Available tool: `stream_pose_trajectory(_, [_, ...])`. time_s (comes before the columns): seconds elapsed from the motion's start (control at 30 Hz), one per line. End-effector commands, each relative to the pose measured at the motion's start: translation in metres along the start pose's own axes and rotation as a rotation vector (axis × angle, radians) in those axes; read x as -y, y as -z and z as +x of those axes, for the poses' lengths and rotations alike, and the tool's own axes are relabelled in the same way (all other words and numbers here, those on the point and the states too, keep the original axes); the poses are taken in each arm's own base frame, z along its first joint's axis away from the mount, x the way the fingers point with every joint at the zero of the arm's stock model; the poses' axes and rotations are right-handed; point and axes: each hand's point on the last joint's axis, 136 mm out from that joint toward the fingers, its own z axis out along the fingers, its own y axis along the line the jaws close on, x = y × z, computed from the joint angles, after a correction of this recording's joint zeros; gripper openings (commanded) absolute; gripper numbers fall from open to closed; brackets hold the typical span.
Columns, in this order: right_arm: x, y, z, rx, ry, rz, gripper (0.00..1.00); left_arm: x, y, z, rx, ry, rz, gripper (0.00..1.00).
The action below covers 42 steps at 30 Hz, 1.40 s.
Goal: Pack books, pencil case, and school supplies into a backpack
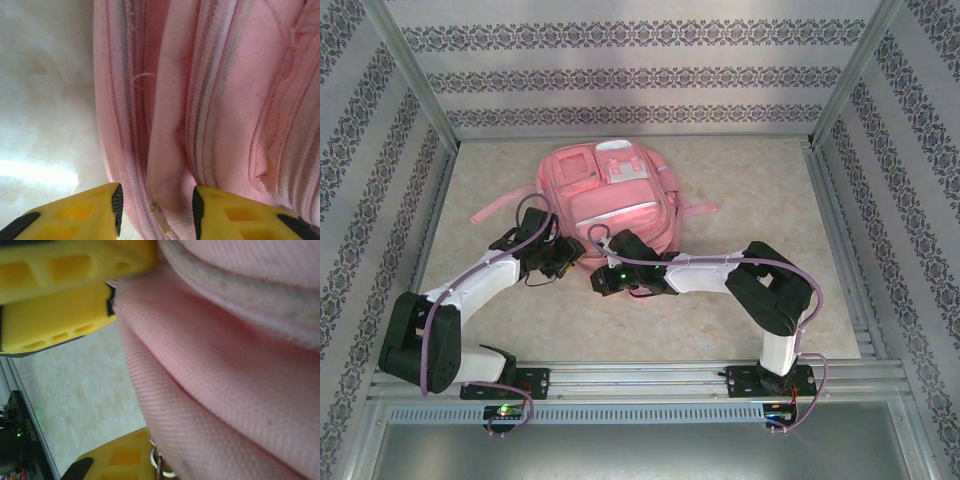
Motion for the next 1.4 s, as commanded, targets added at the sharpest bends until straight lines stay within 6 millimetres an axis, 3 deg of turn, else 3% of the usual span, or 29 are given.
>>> stream_pose_trajectory(0.0, [-0.005,-0.005,-0.003,0.015,0.009,-0.025,0.00,0.023,-0.010,-0.005,0.007,-0.013,0.084,0.34])
stream_pose_trajectory(0.17, [0.016,-0.002,0.012,-0.047,0.005,0.084,0.00,0.028,-0.007,-0.022,0.059,-0.062,0.036,0.02])
stream_pose_trajectory(0.2, [0.021,0.000,0.016,-0.066,0.010,0.113,0.00,0.029,-0.005,-0.026,0.068,-0.070,0.028,0.00])
stream_pose_trajectory(0.37, [0.052,0.025,0.040,-0.181,0.058,0.290,0.00,0.020,0.011,-0.040,0.114,-0.153,-0.072,0.00])
stream_pose_trajectory(0.5, [0.075,0.045,0.044,-0.206,0.023,0.341,0.00,0.005,0.019,-0.046,0.135,-0.159,-0.120,0.00])
stream_pose_trajectory(0.8, [0.100,0.075,0.038,-0.211,-0.046,0.349,0.00,-0.009,0.031,-0.054,0.168,-0.198,-0.204,0.00])
stream_pose_trajectory(1.17, [0.149,0.117,0.020,-0.149,-0.147,0.469,0.00,-0.033,0.062,-0.084,0.255,-0.167,-0.307,0.00])
stream_pose_trajectory(1.27, [0.153,0.119,0.008,-0.103,-0.164,0.471,0.00,-0.042,0.080,-0.102,0.311,-0.169,-0.373,0.00])
stream_pose_trajectory(1.37, [0.131,0.102,-0.003,-0.114,-0.083,0.400,0.00,-0.053,0.101,-0.125,0.376,-0.198,-0.469,0.00])
